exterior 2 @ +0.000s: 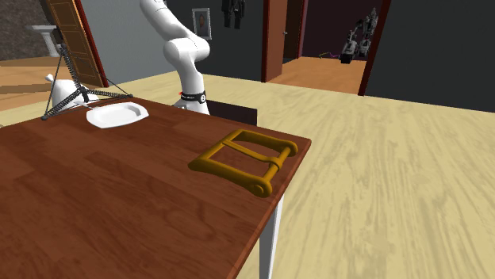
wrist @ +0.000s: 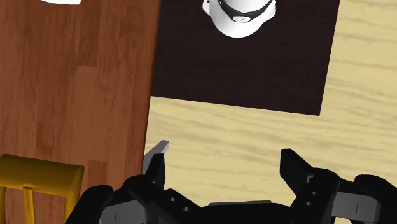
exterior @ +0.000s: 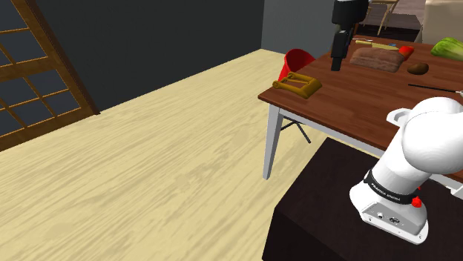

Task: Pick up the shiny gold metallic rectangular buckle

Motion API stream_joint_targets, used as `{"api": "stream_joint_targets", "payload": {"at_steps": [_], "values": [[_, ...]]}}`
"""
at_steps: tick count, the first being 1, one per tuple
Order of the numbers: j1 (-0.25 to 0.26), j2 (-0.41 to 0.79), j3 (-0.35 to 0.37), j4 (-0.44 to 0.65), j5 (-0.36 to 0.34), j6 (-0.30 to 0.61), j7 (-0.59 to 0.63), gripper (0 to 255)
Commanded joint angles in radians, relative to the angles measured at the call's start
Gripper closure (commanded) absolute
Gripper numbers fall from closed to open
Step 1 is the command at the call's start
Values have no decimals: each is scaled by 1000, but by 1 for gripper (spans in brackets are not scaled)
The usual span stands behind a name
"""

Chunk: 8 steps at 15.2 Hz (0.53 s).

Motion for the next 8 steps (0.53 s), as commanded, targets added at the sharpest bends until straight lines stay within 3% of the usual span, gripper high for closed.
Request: {"api": "stream_joint_targets", "payload": {"at_steps": [1,8], "values": [[0,0,0,0,0,0,0,0],[-42,178,-115,14,-68,165,-81,0]]}}
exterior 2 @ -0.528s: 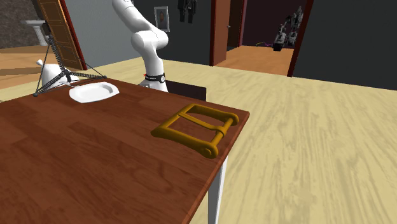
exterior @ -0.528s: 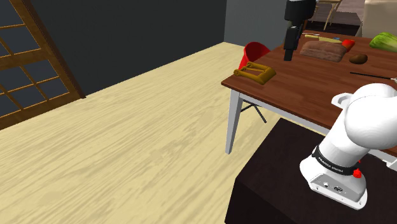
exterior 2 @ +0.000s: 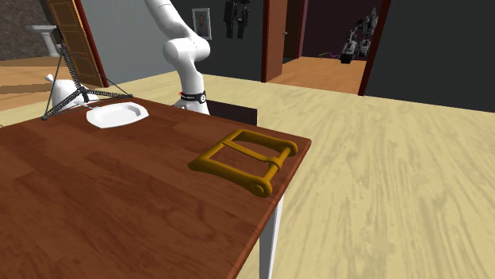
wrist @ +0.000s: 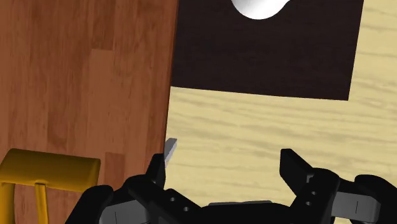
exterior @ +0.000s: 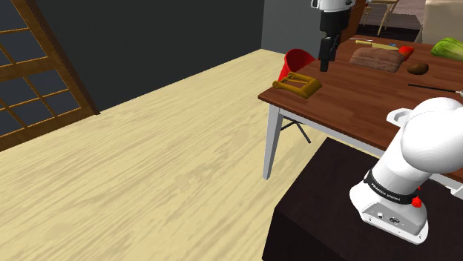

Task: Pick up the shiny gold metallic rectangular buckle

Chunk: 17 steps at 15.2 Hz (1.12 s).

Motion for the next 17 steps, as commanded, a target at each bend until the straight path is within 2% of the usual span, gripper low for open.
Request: {"api": "stream_joint_targets", "payload": {"at_steps": [1,9,17], "values": [[-11,61,-34,9,-16,54,-24,0],[-44,321,-156,109,-33,216,-122,0],[-79,618,-253,285,29,328,-243,0]]}}
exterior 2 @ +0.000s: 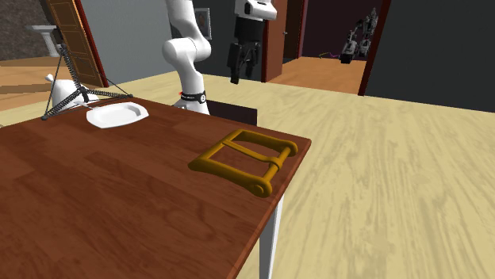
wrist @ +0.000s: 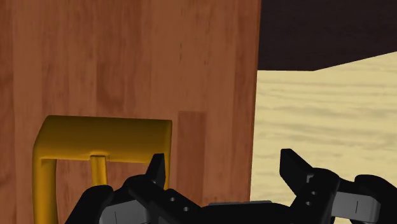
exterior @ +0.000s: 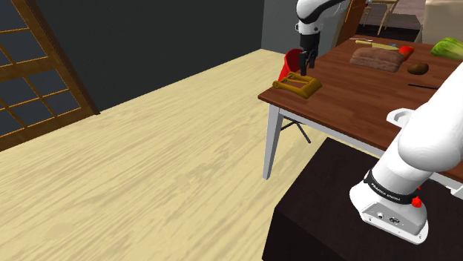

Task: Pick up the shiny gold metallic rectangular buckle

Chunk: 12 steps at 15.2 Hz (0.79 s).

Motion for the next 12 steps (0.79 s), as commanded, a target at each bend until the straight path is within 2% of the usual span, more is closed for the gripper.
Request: {"api": "stream_joint_targets", "payload": {"at_steps": [1,6,12], "values": [[-9,78,-17,51,26,22,-29,0],[-57,280,-45,209,105,48,-111,0],[-145,531,-46,452,203,32,-192,0]]}}
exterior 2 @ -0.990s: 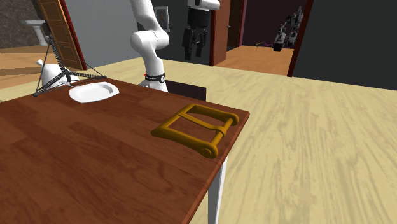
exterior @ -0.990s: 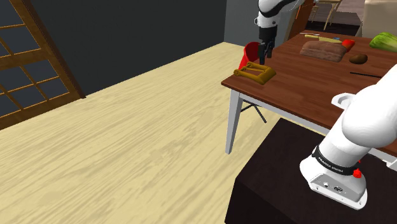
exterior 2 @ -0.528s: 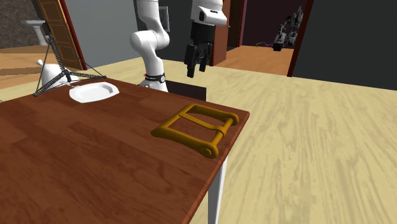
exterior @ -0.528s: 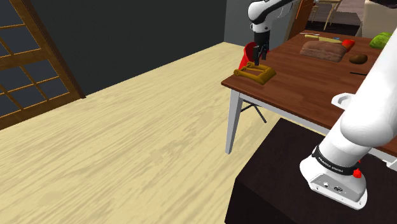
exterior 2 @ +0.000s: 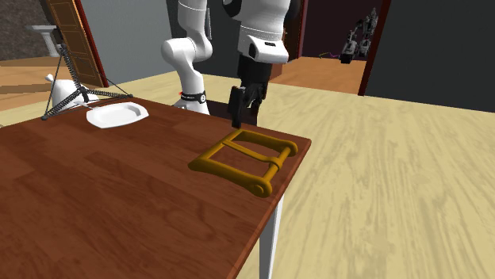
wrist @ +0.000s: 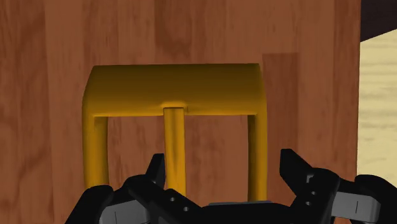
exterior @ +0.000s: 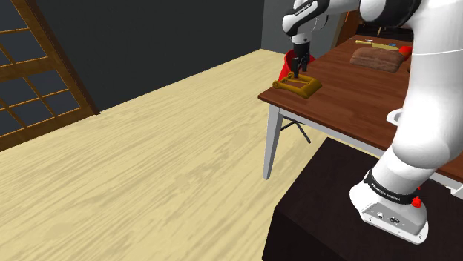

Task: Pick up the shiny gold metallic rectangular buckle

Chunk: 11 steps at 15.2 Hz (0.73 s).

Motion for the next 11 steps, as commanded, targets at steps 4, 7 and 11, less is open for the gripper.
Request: {"api": "stream_joint_targets", "payload": {"at_steps": [4,7,11], "values": [[-78,198,14,217,65,-35,-42,0],[-80,213,18,199,70,-2,-42,0],[-82,238,24,176,78,45,-43,0]]}}
